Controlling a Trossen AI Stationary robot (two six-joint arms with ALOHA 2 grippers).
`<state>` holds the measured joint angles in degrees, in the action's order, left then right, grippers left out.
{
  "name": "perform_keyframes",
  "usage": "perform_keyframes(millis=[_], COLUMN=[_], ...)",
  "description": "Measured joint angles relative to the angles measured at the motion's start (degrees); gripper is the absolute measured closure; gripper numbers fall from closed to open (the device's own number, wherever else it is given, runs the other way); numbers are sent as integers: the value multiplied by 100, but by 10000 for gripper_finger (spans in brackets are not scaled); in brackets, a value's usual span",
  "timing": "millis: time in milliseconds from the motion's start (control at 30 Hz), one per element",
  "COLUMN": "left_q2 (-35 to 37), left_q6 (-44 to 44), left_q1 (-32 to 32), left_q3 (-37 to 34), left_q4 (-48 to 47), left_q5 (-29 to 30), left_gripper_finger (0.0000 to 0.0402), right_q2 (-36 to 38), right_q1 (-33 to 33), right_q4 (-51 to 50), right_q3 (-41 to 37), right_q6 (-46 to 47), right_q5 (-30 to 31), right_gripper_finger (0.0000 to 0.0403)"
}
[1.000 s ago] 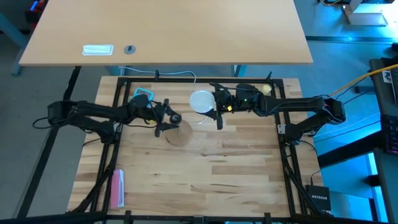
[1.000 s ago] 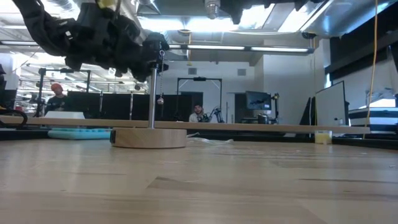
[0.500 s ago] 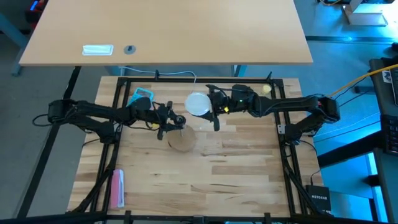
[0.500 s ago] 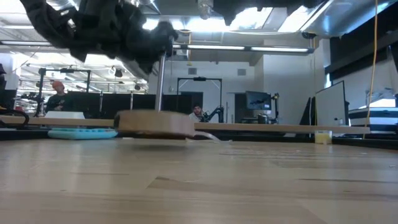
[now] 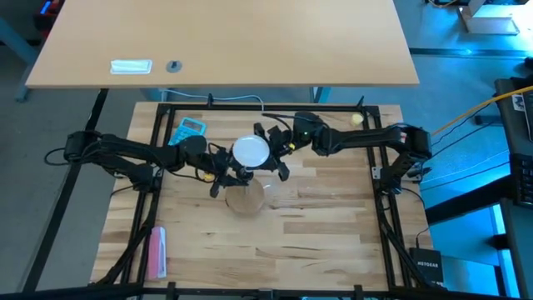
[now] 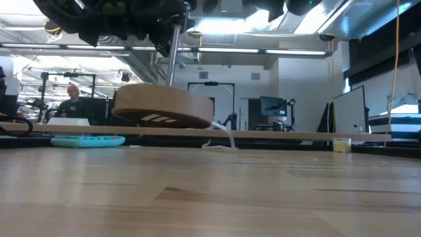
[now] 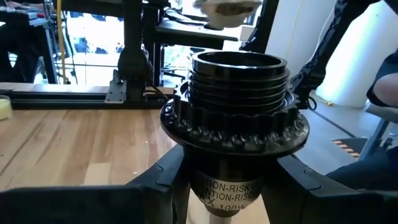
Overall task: Screw lightbulb
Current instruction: Insert the light bulb into the lamp
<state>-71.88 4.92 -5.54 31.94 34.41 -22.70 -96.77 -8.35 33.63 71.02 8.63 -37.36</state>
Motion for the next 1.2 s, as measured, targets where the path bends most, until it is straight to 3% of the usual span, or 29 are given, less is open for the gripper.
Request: perform_keyframes(millis=[533, 767, 900, 1200], left_q2=[2, 23, 46, 50], left_q6=[70, 104, 155, 126], left_q1=[-2, 0, -2, 2], left_q3=[0, -2, -10, 221], left_q4=[125, 139, 197, -324], left_q5=[7, 40, 44, 239], left_gripper_finger=[269, 269, 269, 269], right_q2=[-274, -278, -269, -257], right_q1=[12, 12, 12, 12], right_q4=[187, 26, -277, -514], right_q3=[61, 61, 76, 76], right_q6=[117, 88, -121, -156], right_q5=[319, 17, 168, 377], right_gripper_finger=[234, 234, 235, 235])
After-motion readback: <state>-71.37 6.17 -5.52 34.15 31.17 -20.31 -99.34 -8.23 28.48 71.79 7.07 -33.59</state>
